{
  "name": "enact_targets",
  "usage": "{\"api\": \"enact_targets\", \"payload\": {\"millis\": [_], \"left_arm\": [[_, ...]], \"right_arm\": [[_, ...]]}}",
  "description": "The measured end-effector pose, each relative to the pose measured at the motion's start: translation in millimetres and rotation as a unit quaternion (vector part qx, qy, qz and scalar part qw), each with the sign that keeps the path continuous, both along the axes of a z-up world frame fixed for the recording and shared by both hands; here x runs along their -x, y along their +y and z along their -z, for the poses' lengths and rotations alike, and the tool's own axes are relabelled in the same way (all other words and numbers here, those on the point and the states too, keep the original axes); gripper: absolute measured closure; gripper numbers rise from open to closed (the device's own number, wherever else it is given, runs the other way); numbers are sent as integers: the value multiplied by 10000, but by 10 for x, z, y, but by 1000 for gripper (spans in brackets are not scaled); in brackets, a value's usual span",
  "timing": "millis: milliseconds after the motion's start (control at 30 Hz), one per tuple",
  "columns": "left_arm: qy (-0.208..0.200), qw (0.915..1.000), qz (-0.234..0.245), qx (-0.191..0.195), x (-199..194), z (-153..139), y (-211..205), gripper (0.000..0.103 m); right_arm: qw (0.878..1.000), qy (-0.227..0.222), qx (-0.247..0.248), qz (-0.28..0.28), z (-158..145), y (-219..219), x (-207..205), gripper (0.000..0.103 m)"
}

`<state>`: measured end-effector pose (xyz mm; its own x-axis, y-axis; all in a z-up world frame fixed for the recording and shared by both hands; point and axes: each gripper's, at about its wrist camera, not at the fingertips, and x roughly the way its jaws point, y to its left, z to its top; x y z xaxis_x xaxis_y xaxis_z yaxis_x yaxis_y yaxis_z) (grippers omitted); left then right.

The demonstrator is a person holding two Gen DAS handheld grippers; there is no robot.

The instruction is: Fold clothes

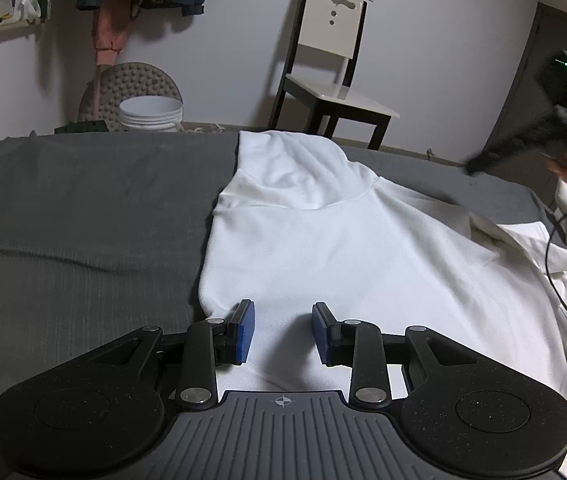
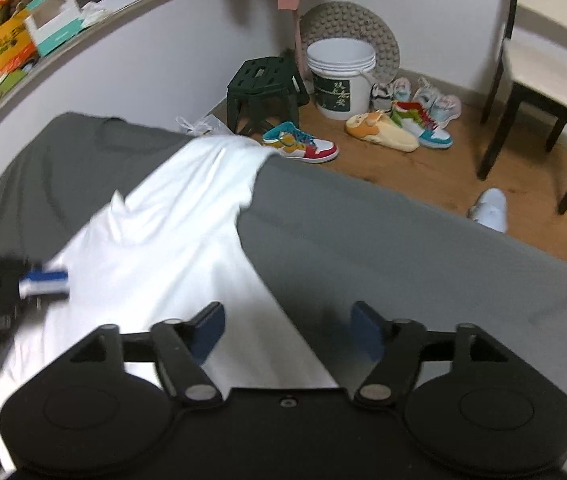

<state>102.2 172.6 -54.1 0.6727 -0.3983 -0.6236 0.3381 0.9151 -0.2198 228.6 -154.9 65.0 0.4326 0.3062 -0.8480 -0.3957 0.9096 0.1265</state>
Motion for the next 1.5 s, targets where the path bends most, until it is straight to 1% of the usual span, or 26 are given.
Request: {"api": "enact_targets", "payload": {"millis": [33, 100, 133, 233, 333, 400, 567, 667, 733, 767, 800, 833, 900, 967, 1133, 1267, 1333, 1433, 1500], "left_arm": [[-9, 10000, -6, -11, 4, 0, -4, 70], [-27, 10000, -21, -31, 11, -1, -11, 70], [-35, 10000, -28, -46, 16, -1, -17, 70], [-70, 9999, -46, -103, 38, -5, -38, 70], [-102, 9998, -66, -141, 53, -5, -50, 70], [-115, 9998, -77, -157, 60, -7, -51, 70], [-172, 9997, -79, -177, 82, 1, -54, 70], [-187, 9997, -73, -162, 89, 5, -55, 68], [-196, 9997, -21, -169, 93, 4, -74, 62], [-205, 9996, 25, -185, 96, 2, -92, 56], [-242, 9993, 102, -262, 106, 2, -125, 51], [-288, 9987, 191, -361, 119, 2, -163, 49], [-393, 9969, 367, -582, 154, 3, -238, 38], [-441, 9955, 470, -692, 174, 3, -286, 32], [-427, 9957, 499, -653, 188, -16, -268, 31], [-435, 9956, 506, -664, 199, -13, -281, 30], [-437, 9955, 507, -665, 205, -11, -282, 30], [-440, 9955, 509, -669, 213, -9, -280, 29], [-441, 9955, 509, -673, 211, -8, -280, 29]], "right_arm": [[10000, -22, 67, -28, -2, -53, 98, 31], [9997, -94, 233, 25, 17, -155, 291, 23], [9994, -161, 301, 75, 32, -212, 391, 22], [9986, -430, 231, 221, 62, -376, 635, 19], [9971, -550, 257, 467, 75, -467, 777, 14], [9960, -594, 276, 602, 84, -513, 860, 1], [9962, -554, 171, 645, 105, -560, 1000, 0], [9954, -654, 307, 630, 104, -533, 1065, 0], [9940, -755, 454, 654, 109, -494, 1091, 0], [9931, -824, 468, 697, 107, -490, 1107, 0], [9921, -892, 482, 740, 105, -486, 1123, 0], [9913, -960, 471, 767, 102, -485, 1139, 0], [9905, -1063, 448, 749, 98, -480, 1163, 0], [9900, -1120, 506, 694, 99, -457, 1180, 0], [9895, -1184, 561, 614, 125, -416, 1235, 0], [9882, -1111, 606, 863, 201, -453, 1250, 0], [9852, -1251, 760, 896, 222, -448, 1295, 0], [9767, -1583, 1094, 946, 227, -407, 1357, 0], [9726, -1701, 994, 1237, 190, -441, 1370, 0]]}}
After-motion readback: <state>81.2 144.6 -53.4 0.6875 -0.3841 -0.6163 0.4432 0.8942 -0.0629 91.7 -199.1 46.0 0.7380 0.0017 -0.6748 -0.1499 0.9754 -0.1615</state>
